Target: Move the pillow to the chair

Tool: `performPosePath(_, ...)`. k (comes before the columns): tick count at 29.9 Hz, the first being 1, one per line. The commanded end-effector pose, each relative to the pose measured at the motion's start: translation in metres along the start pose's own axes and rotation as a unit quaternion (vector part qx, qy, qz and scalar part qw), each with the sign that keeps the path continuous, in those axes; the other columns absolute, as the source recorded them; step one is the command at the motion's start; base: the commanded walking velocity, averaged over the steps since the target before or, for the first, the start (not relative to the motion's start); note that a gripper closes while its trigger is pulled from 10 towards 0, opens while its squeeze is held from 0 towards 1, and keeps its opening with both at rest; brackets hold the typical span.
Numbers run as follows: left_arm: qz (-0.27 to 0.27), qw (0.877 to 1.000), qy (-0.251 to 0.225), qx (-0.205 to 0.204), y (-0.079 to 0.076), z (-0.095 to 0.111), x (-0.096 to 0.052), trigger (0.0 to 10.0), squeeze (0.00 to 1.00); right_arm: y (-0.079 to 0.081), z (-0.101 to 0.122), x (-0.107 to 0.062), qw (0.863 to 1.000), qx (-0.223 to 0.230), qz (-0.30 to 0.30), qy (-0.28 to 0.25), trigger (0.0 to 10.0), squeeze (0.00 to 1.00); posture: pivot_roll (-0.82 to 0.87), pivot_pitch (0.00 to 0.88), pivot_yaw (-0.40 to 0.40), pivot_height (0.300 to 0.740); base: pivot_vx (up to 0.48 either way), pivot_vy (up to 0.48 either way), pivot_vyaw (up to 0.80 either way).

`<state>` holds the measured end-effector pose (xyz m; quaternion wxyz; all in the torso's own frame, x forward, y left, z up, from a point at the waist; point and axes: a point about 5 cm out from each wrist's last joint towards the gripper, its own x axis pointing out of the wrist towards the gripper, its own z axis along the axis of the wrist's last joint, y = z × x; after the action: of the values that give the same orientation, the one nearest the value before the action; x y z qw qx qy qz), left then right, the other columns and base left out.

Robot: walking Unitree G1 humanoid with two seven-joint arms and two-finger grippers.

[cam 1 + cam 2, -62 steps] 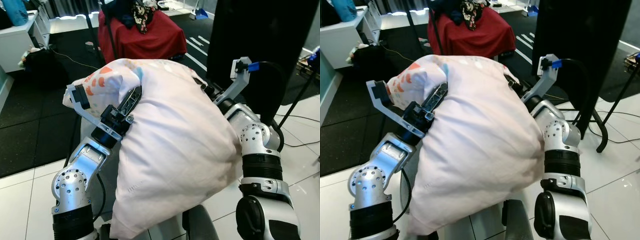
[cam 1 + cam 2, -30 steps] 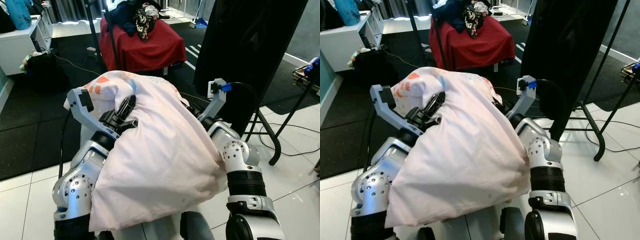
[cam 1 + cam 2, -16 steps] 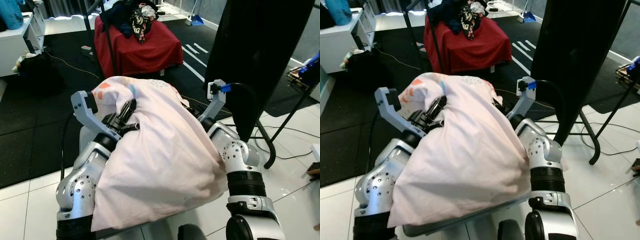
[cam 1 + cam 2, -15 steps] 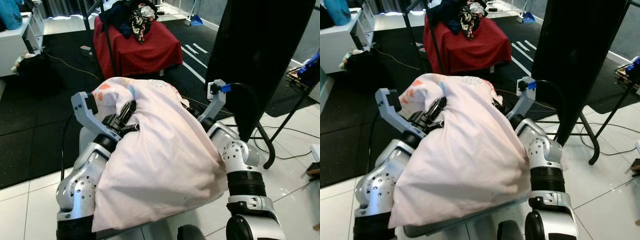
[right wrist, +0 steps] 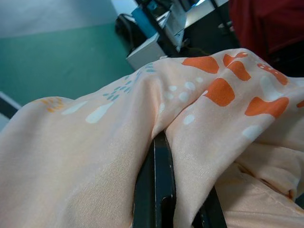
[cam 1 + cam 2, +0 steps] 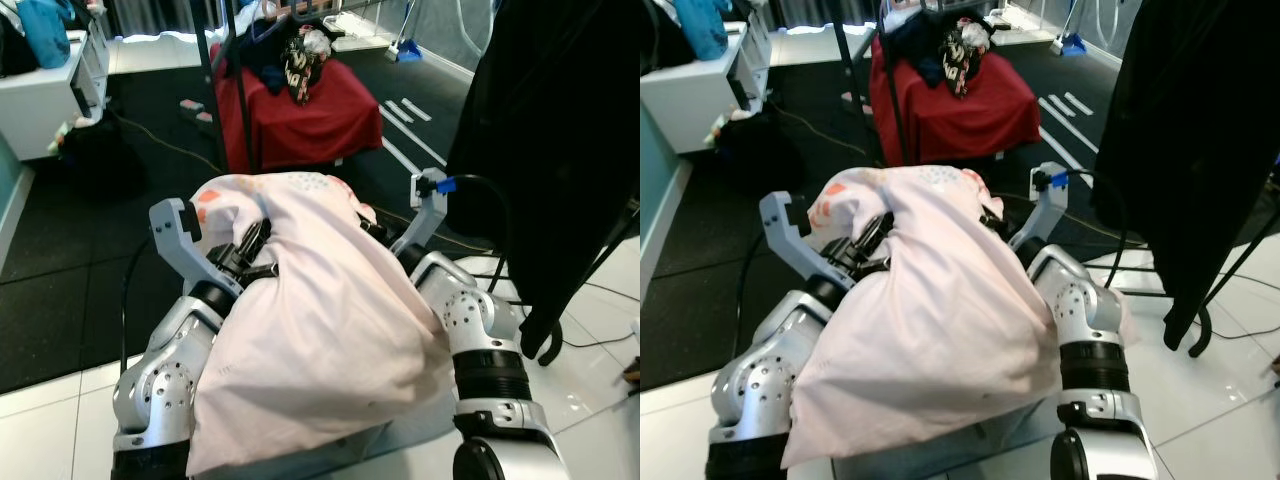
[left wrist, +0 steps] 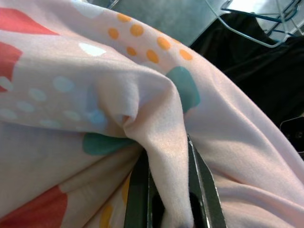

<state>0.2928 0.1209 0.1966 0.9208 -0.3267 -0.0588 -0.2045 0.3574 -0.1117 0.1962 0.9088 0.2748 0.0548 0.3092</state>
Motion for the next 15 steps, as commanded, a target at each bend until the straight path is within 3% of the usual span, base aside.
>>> performPosePath(1,-0.041,0.999,0.027,-0.007,-0.02,-0.013,0.007,10.0,0.0,0.032,0.0,0.013,0.997,-0.011,0.077,0.002,0.0,0.0,-0.14,0.0,-0.027,0.711,0.0,0.0,0.0)
performPosePath(15,0.009,0.999,0.029,0.029,-0.008,-0.013,-0.005,10.0,0.0,0.037,-0.018,0.01,0.995,-0.022,0.091,0.029,0.0,0.0,-0.14,0.0,-0.031,0.74,0.0,0.0,0.0)
